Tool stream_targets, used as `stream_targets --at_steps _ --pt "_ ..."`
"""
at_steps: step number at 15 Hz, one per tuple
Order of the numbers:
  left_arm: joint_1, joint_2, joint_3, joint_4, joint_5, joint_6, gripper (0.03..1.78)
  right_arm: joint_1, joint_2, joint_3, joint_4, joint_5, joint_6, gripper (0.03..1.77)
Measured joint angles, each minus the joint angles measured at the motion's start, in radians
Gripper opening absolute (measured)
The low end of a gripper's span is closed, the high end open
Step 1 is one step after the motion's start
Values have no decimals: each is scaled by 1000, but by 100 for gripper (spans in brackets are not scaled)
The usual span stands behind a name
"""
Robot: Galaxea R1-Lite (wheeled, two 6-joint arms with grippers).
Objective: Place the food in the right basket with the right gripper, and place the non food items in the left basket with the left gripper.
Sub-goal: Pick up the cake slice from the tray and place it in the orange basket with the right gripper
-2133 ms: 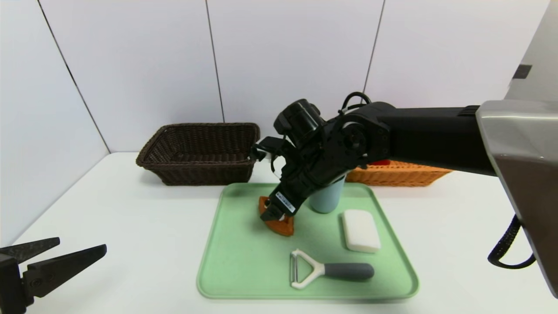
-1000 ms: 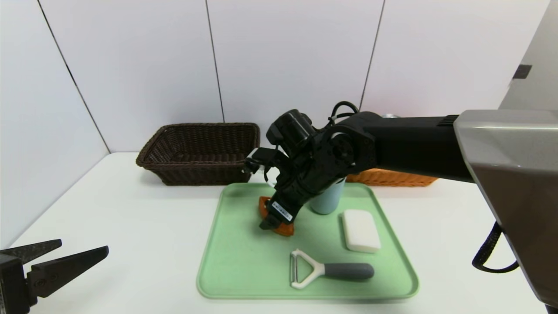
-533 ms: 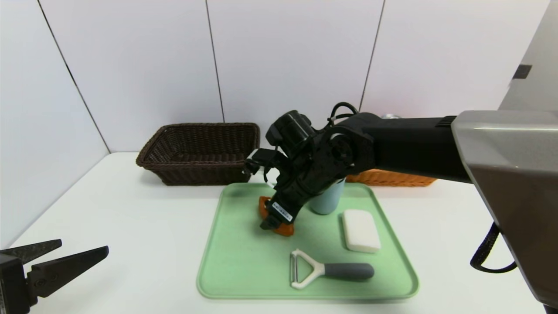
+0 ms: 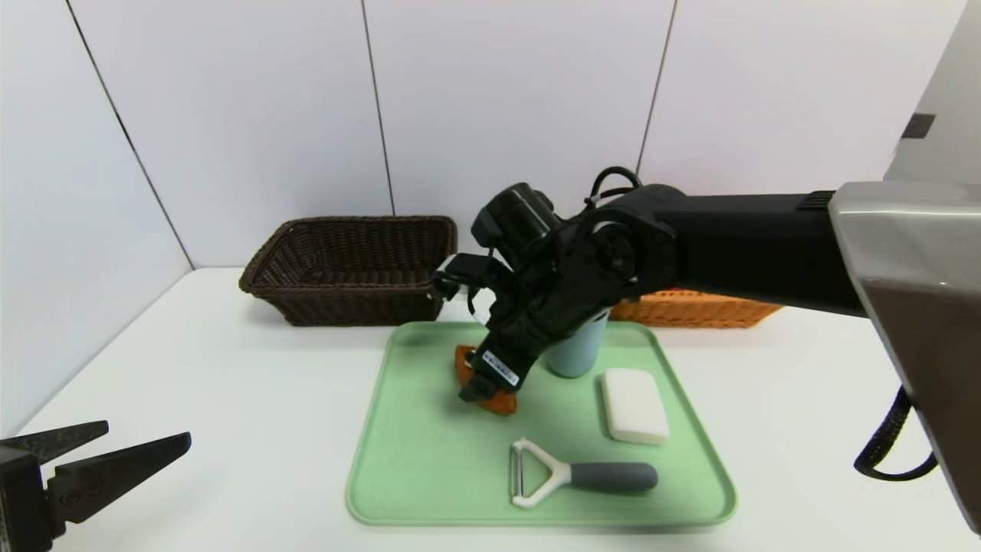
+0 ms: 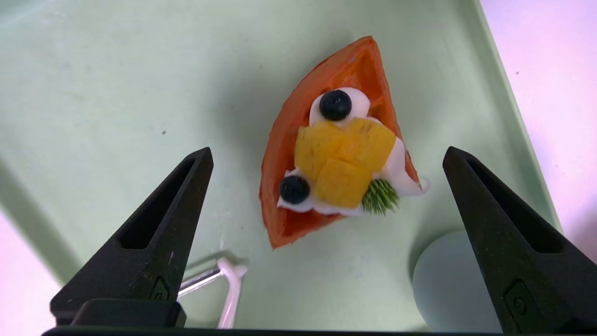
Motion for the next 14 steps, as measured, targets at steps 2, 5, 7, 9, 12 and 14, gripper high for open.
stream_targets --at_steps 2,5,7,9,12,14 --pt "0 -1 -1 0 0 0 169 1 -21 0 6 0 7 170" --pt "0 -3 -1 0 -1 1 169 9 -39 0 6 -5 49 170" --pt "0 -5 0 0 -1 0 169 22 -47 0 6 -14 99 170" --pt "0 -7 0 0 -2 0 169 43 -54 0 5 -30 177 170" --pt "0 -8 1 0 -2 0 169 97 -58 0 4 -114 340 170" --pt "0 -9 5 0 -2 0 169 131 -57 0 4 -167 449 170"
